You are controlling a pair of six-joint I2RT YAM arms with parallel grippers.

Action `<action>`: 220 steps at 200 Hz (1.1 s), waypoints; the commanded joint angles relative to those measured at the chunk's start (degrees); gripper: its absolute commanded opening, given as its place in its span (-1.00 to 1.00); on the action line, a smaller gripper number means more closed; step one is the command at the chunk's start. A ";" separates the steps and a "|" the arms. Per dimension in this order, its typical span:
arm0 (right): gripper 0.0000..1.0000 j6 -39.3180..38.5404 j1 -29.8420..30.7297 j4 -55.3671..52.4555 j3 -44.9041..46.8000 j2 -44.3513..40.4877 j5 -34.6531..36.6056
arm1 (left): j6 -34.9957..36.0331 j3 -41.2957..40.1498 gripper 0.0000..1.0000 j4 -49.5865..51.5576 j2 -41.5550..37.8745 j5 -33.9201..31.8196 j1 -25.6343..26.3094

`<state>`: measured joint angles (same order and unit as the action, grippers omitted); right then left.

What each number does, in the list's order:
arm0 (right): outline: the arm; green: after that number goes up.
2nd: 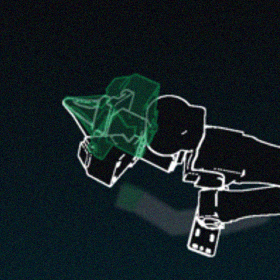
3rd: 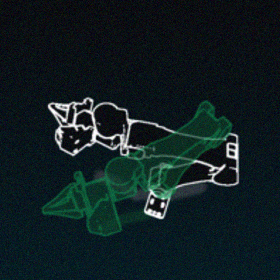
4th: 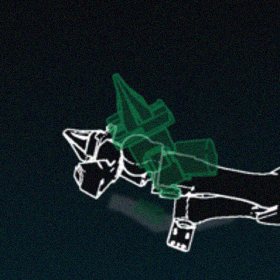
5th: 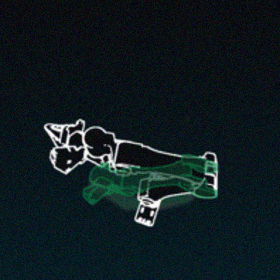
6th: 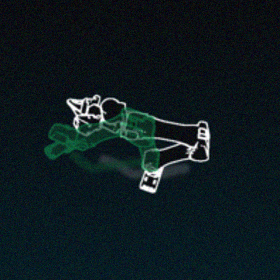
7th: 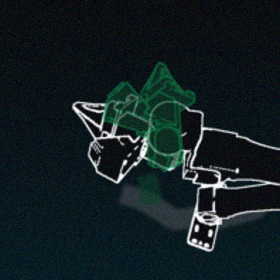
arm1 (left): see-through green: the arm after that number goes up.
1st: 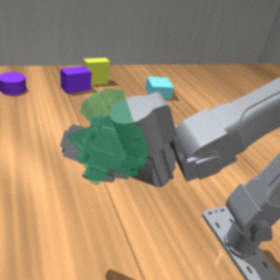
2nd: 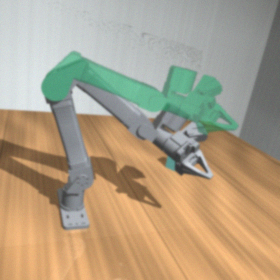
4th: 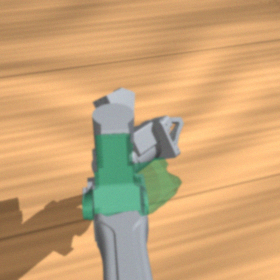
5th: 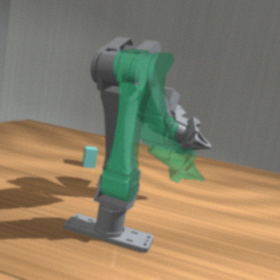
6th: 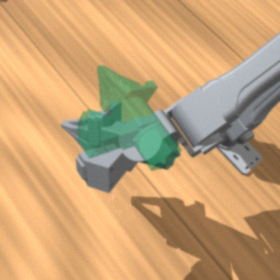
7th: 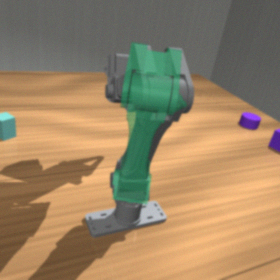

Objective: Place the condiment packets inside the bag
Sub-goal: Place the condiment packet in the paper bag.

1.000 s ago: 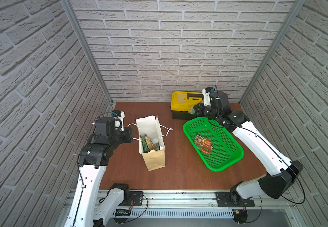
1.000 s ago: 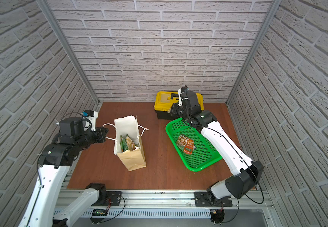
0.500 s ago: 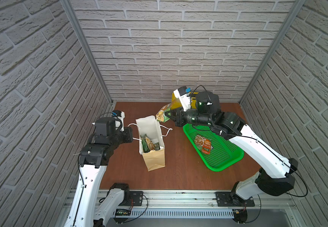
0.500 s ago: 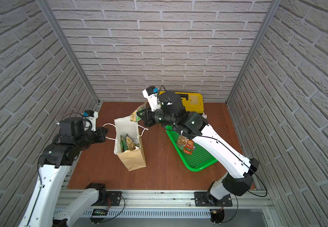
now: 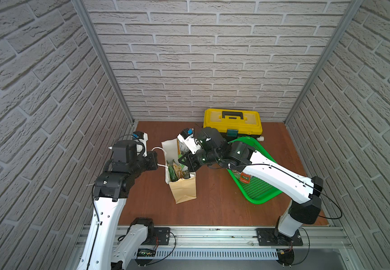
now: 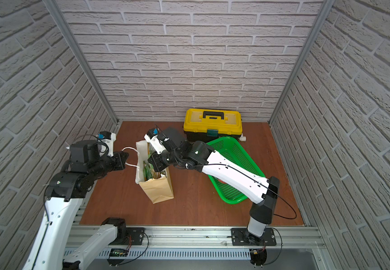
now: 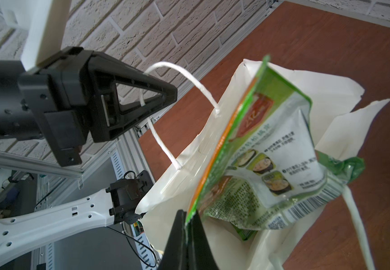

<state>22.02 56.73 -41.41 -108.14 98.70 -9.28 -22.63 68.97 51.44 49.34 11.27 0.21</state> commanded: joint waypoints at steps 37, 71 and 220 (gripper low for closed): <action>-0.95 -6.35 1.87 -3.65 -7.07 0.98 1.11 | 0.04 0.33 -0.87 -1.06 -0.12 -0.25 -0.38; -0.95 -8.65 3.13 -7.43 -8.54 4.13 1.84 | 0.10 0.33 -0.87 -1.01 0.02 -0.36 -0.38; 0.74 -5.42 -1.77 1.26 9.48 -12.00 8.11 | 0.13 -0.13 -0.87 -0.90 -0.56 -2.21 -0.36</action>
<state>16.05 56.77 -45.54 -102.63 94.28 -2.22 -22.65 68.97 51.48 49.23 10.20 0.21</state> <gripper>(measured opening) 0.835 0.069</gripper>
